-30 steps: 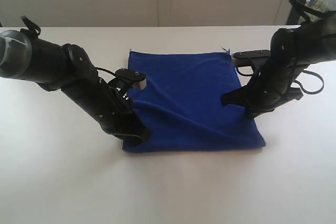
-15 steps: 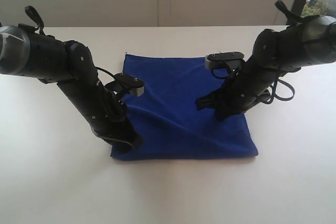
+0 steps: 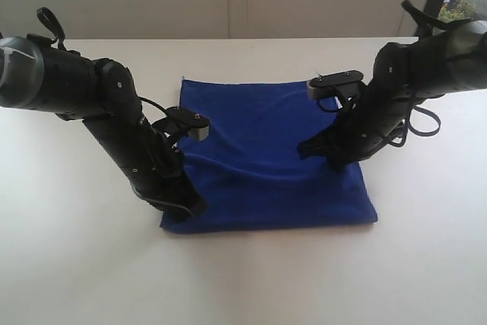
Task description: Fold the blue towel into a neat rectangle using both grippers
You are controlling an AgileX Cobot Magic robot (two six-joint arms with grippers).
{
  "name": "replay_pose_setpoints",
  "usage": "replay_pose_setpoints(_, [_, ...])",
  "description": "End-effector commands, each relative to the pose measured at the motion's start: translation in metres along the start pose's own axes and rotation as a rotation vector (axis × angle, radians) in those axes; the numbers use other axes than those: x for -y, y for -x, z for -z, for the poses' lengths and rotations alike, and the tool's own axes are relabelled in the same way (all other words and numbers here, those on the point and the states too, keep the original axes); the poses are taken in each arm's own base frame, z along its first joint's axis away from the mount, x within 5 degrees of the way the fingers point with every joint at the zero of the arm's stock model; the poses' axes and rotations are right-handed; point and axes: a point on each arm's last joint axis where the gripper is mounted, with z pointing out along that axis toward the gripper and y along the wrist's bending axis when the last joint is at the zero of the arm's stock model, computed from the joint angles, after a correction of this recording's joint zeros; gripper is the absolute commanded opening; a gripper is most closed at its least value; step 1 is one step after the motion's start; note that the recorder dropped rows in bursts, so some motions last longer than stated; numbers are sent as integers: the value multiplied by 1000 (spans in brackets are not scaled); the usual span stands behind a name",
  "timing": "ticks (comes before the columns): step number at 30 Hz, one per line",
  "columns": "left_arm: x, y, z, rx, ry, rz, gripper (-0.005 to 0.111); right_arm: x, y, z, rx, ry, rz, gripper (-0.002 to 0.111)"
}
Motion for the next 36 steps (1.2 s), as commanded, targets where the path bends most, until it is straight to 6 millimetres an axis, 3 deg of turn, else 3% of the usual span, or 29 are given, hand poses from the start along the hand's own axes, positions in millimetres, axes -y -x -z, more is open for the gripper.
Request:
replay_pose_setpoints(1, [-2, -16, -12, -132, -1, -41, 0, 11, -5, -3, -41, -33, 7, 0])
replay_pose_setpoints(5, [-2, -16, -12, -132, -1, -41, 0, 11, -4, -2, -33, -31, 6, 0])
replay_pose_setpoints(10, [-2, -16, -12, -136, -4, -40, 0, 5, 7, 26, 76, 9, -66, 0])
replay_pose_setpoints(15, [-2, -16, -12, -139, -6, -40, 0, -27, 18, 38, 176, 173, 6, 0])
replay_pose_setpoints(20, [-2, -16, -12, -139, -6, -40, 0, -59, 28, 24, 163, 283, 77, 0])
replay_pose_setpoints(24, [-2, -16, -12, -139, -6, -40, 0, -70, 31, 1, 122, 293, 98, 0])
replay_pose_setpoints(30, [-2, -17, -12, -145, -10, -40, 0, -65, 30, -23, 88, 259, 122, 0])
replay_pose_setpoints(36, [-2, -18, -12, -161, -4, -54, 0, -58, 37, -25, 156, 180, 74, 0])
